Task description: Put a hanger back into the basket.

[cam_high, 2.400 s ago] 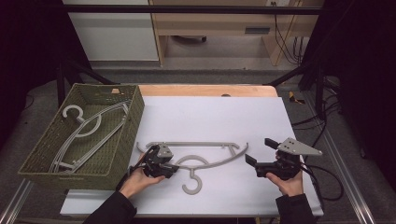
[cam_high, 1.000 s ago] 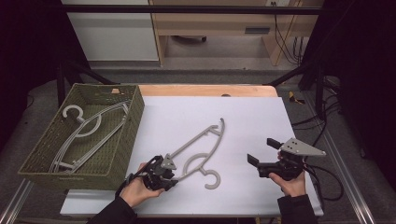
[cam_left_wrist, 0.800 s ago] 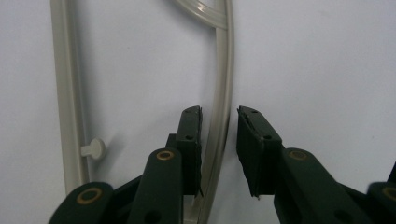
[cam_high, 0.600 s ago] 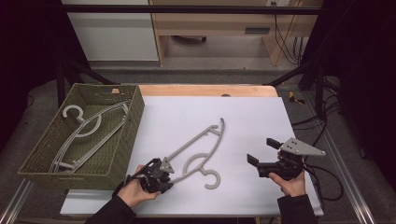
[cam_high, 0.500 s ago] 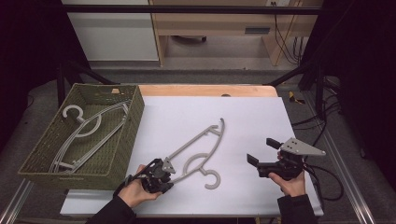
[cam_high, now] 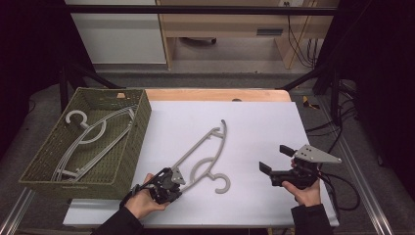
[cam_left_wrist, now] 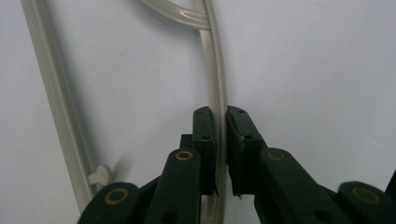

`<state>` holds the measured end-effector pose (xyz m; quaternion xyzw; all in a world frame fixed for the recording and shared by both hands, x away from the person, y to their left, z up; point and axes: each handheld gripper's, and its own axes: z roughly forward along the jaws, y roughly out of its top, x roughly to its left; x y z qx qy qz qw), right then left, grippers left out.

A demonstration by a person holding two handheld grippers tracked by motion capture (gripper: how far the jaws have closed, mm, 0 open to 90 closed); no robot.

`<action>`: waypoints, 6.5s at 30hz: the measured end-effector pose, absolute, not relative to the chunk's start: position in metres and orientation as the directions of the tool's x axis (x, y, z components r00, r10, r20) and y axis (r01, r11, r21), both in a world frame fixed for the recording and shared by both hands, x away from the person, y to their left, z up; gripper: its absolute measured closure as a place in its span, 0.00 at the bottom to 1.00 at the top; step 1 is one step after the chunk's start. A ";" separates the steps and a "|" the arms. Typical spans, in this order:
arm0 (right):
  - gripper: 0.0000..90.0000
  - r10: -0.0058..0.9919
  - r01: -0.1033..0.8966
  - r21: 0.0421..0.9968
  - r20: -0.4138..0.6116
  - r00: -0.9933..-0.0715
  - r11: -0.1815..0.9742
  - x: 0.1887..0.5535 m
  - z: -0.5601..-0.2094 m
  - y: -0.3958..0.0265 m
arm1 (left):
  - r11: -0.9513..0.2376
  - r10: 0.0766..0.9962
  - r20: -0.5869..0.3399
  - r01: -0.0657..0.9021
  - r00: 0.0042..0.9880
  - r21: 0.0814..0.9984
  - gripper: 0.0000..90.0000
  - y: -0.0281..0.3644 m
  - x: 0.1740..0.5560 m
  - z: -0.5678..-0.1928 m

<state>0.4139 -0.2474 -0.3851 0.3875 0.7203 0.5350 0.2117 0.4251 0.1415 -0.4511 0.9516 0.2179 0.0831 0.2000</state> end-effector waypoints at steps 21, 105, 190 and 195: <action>0.04 0.791 0.329 0.938 0.119 -0.600 0.109 0.413 -0.383 -0.254 | -0.664 0.537 0.067 0.373 0.841 0.648 0.92 0.164 0.412 -0.399; 0.04 0.805 0.343 0.932 0.114 -0.583 0.117 0.415 -0.386 -0.255 | -0.580 0.688 0.021 0.532 0.725 0.618 0.92 0.420 0.443 -0.335; 0.04 0.799 0.340 0.932 0.110 -0.592 0.123 0.414 -0.386 -0.255 | -0.574 0.807 0.140 0.707 0.573 0.413 0.79 0.368 0.489 -0.387; 0.03 0.799 0.342 0.932 0.111 -0.591 0.124 0.415 -0.386 -0.255 | -0.548 0.811 0.093 0.694 0.577 0.467 0.87 0.375 0.486 -0.380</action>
